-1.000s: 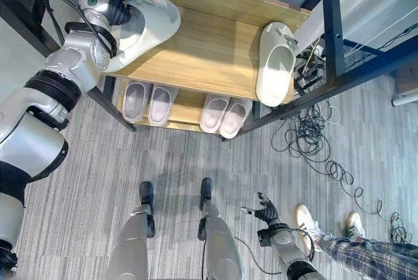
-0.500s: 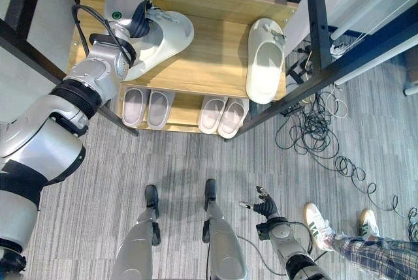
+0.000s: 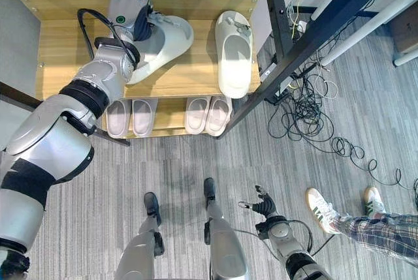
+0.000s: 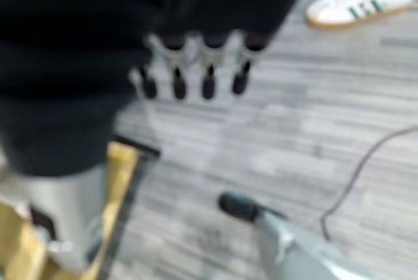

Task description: Arrange the slippers neatly on the shoe rack.

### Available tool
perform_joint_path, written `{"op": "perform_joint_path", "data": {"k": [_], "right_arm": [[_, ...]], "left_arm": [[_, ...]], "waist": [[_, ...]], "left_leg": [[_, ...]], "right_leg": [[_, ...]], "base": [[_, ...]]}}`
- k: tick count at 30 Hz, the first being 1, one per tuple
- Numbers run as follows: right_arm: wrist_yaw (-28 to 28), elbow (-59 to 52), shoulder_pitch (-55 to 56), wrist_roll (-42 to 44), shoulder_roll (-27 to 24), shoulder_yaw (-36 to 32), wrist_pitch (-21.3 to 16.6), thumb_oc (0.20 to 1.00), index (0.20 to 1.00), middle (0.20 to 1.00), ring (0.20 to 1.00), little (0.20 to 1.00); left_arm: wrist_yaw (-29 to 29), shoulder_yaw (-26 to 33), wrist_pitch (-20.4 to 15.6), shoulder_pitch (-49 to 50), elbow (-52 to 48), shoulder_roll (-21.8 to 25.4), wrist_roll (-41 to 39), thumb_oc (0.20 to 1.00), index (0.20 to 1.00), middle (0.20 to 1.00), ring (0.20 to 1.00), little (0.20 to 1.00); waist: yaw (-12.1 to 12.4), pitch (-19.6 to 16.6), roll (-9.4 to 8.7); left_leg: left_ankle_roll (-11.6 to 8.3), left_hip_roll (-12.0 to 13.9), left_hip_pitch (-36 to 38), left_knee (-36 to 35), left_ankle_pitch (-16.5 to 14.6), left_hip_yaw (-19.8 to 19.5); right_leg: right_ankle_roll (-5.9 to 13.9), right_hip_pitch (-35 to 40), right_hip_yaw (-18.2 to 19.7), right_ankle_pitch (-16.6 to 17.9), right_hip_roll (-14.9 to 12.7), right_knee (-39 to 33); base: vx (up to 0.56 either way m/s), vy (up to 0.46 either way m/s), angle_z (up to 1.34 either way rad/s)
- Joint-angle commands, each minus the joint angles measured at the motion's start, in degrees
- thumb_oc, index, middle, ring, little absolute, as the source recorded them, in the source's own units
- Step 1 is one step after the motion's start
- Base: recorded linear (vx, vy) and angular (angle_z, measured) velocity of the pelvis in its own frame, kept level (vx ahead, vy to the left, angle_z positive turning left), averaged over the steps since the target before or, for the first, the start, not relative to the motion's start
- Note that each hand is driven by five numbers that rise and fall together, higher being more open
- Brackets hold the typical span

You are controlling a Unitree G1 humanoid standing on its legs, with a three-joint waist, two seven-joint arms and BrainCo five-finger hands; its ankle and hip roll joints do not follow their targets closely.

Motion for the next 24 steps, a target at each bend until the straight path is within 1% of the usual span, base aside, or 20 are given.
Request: {"op": "perform_joint_path", "data": {"k": [1,8,16,18,24], "right_arm": [[-1.1,-0.9,-1.5,-0.2,-4.7,-0.1,-1.2,1.0,1.0,1.0,1.0,1.0],[-1.5,0.2,-2.3,0.0,-4.9,-0.2,-1.4,1.0,1.0,1.0,1.0,1.0],[-1.7,-0.6,-1.3,0.2,-5.1,-0.6,-1.8,1.0,1.0,1.0,1.0,1.0],[-1.8,-0.3,-1.6,0.1,-5.2,-0.4,-1.5,1.0,1.0,1.0,1.0,1.0],[-2.1,0.3,-2.4,0.1,-5.3,-0.4,-1.4,1.0,1.0,1.0,1.0,1.0]], "left_arm": [[3.3,6.3,0.1,-9.8,3.4,2.4,-0.9,0.2,0.2,0.2,0.2,0.2],[3.3,4.5,0.3,-10.9,3.7,1.2,0.8,0.2,0.2,0.2,0.2,0.2],[3.5,6.7,0.2,-10.9,4.0,-2.0,-0.8,0.2,0.2,0.2,0.2,0.2],[3.6,7.4,0.3,-11.7,4.1,-3.8,-1.7,0.2,0.2,0.2,0.2,0.2],[3.8,7.5,0.3,-12.9,4.6,-4.4,-2.1,0.2,0.2,0.2,0.2,0.2]], "waist": [[-0.1,4.4,1.89],[-0.4,4.5,2.29],[-0.8,4.8,2.34],[-0.9,5.1,2.42],[-1.1,5.5,2.64]], "left_leg": [[-0.6,0.8,-5.9,5.4,-4.1,-8.6],[-0.72,0.6,-6.3,4.8,-3.7,-8.3],[-0.58,0.1,-6.8,3.8,-3.2,-8.1],[-0.47,-0.1,-7.0,3.9,-3.2,-8.1],[-0.35,-0.4,-7.5,3.8,-3.0,-8.0]], "right_leg": [[5.37,0.9,-0.6,-9.0,-2.2,5.6],[5.39,0.5,-0.7,-8.7,-2.3,5.2],[5.34,-0.2,-1.0,-8.5,-2.5,5.1],[5.27,-0.5,-1.0,-8.6,-2.6,5.3],[5.32,-1.2,-0.8,-8.4,-2.8,5.6]], "base": [[0.0,0.0,0.0],[0.0,0.0,0.0],[0.0,0.0,0.0],[0.0,0.0,0.0],[0.0,0.0,0.0]]}}
